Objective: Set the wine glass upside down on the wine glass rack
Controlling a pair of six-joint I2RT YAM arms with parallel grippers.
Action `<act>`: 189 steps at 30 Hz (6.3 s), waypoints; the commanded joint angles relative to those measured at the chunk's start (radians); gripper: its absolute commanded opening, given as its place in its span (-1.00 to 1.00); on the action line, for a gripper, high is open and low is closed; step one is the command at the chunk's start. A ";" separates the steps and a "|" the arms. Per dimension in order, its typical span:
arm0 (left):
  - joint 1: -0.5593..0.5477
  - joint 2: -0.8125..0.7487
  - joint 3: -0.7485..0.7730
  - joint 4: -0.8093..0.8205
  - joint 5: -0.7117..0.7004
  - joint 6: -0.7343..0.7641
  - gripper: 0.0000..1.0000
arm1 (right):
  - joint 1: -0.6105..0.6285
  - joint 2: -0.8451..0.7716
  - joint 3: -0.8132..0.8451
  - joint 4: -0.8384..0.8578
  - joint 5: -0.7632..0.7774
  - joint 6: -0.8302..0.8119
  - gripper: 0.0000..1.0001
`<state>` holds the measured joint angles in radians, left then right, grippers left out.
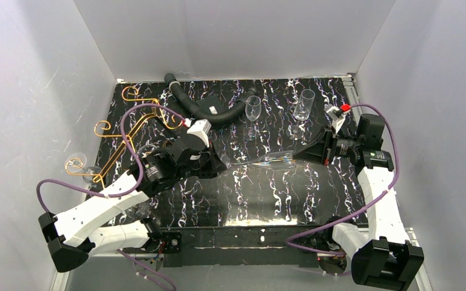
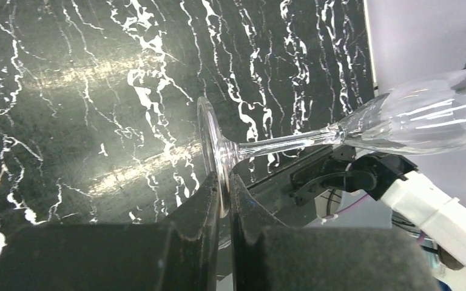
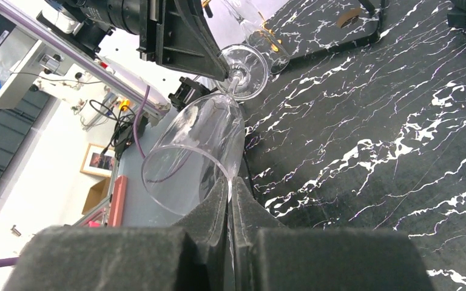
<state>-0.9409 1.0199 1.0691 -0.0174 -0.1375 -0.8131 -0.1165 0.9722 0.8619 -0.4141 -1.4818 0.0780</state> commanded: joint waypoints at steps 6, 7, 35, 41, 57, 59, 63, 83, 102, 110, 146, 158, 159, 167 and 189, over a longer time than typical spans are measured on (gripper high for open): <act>0.011 0.012 0.028 -0.182 -0.093 0.085 -1.00 | -0.019 -0.014 0.049 -0.017 -0.008 -0.041 -0.82; 0.011 0.018 0.033 -0.181 -0.093 0.090 -1.00 | -0.018 -0.015 0.049 -0.017 -0.008 -0.041 -0.82; 0.011 -0.018 0.211 -0.372 -0.077 0.340 -1.00 | -0.020 0.000 -0.001 0.080 0.208 0.097 -0.82; 0.011 -0.002 0.269 -0.403 -0.071 0.401 -1.00 | -0.020 0.012 0.008 0.082 0.228 0.117 -0.82; 0.011 -0.002 0.595 -0.662 -0.247 0.724 -1.00 | -0.024 0.060 0.007 0.042 0.215 0.031 0.41; 0.011 0.001 0.641 -0.695 -0.302 0.772 -1.00 | -0.023 0.081 0.019 0.003 0.211 -0.012 0.50; 0.011 0.012 0.730 -0.750 -0.422 0.901 -1.00 | -0.023 0.105 0.041 -0.057 0.201 -0.070 0.45; 0.011 0.148 0.844 -0.179 -0.942 1.828 -1.00 | -0.023 0.174 0.044 -0.086 0.173 -0.124 0.48; 0.016 0.077 0.742 0.181 -0.988 2.183 -1.00 | -0.024 0.207 0.051 -0.104 0.177 -0.140 0.47; 0.157 0.097 0.720 0.099 -0.939 2.110 -1.00 | -0.029 0.204 0.051 -0.107 0.173 -0.140 0.47; 0.612 0.050 0.461 0.062 -0.801 1.906 -1.00 | -0.034 0.226 0.060 -0.126 0.124 -0.146 0.47; 0.707 0.047 0.355 -0.020 -0.726 1.779 -1.00 | -0.035 0.236 0.067 -0.143 0.118 -0.158 0.47; 0.713 0.046 0.341 -0.015 -0.722 1.777 -1.00 | -0.036 0.235 0.066 -0.143 0.117 -0.157 0.47; 0.743 0.030 0.265 -0.009 -0.694 1.751 -1.00 | -0.036 0.234 0.070 -0.147 0.113 -0.159 0.47; 0.837 0.006 0.087 0.109 -0.672 1.731 -1.00 | -0.039 0.233 0.079 -0.165 0.106 -0.169 0.47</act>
<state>-0.1230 1.0325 1.1500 0.0395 -0.7704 0.9337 -0.1490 1.2045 0.8940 -0.5724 -1.3468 -0.0654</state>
